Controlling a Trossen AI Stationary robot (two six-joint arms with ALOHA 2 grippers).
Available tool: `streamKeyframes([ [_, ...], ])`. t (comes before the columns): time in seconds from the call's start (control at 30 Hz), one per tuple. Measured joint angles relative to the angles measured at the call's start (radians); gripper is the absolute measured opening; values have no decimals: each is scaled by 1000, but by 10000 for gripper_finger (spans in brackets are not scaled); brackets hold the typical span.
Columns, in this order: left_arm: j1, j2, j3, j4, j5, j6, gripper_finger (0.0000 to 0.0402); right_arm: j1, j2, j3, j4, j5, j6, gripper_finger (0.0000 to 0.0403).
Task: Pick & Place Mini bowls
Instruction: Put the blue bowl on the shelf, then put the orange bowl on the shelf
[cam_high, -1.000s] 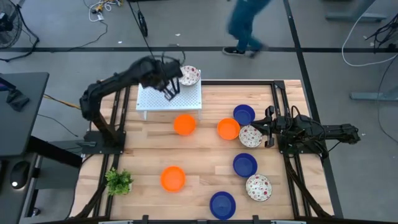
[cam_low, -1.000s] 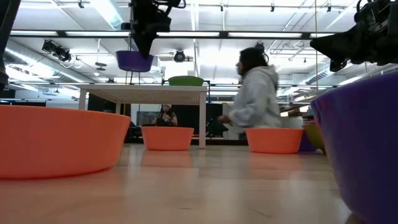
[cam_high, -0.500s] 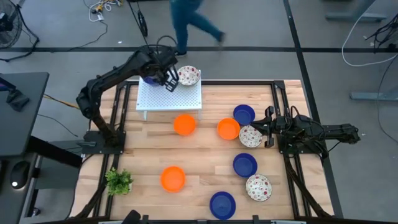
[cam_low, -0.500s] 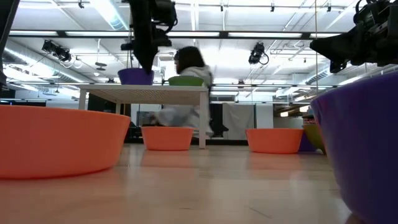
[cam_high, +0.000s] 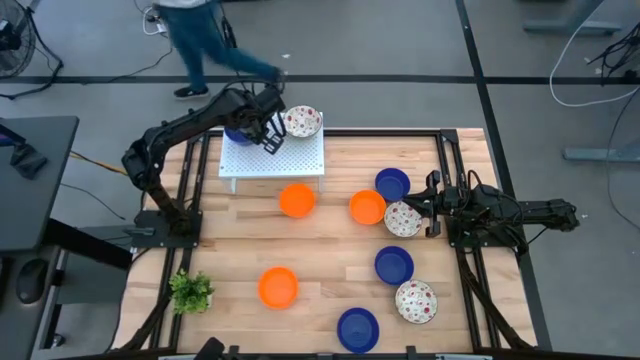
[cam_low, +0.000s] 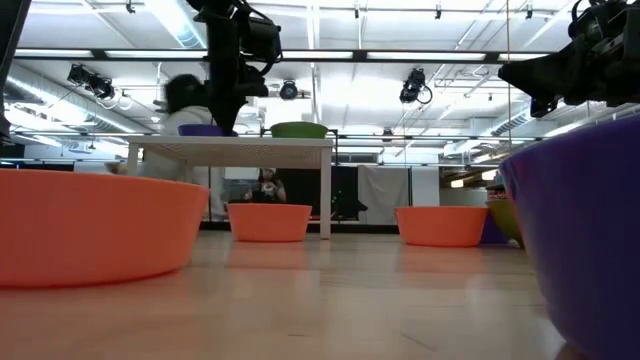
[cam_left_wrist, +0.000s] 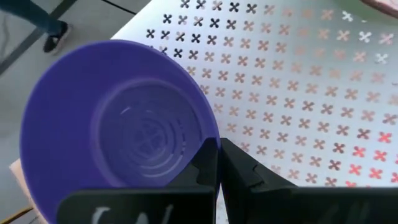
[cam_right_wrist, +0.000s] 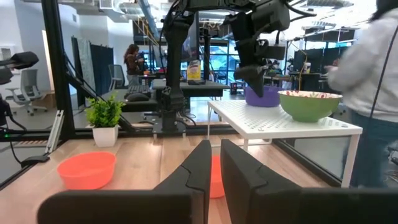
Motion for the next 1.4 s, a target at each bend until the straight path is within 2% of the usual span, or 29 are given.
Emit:
streamKeyframes([
  [0.1,-1,0,0,1,-1,0,10,0,0,0,0,0,0,40],
  [0.2,-1,0,-1,2,17,-3,30,0,0,0,0,0,0,40],
  [0.47,-3,2,45,-48,40,-6,149,0,0,0,0,0,0,40],
  [0.63,-10,2,169,-166,196,-61,207,0,0,0,0,0,-1,40],
  [0.73,-62,-9,234,-235,237,-80,223,0,0,0,0,0,-1,40],
  [0.87,-216,-70,248,-245,195,-104,225,0,0,0,-9,0,-1,40],
  [1.03,-517,-138,177,-192,6,-193,214,0,0,0,-12,0,-1,40],
  [1.1,-642,-156,121,-149,-54,-238,211,0,0,0,-12,0,1,40],
  [1.2,-810,-164,17,-67,-91,-284,208,0,0,0,-13,0,3,40],
  [1.3,-951,-163,-102,41,-97,-316,207,0,0,0,-12,0,3,40],
  [1.4,-1059,-147,-236,220,-85,-370,207,0,0,0,-11,0,3,40],
])
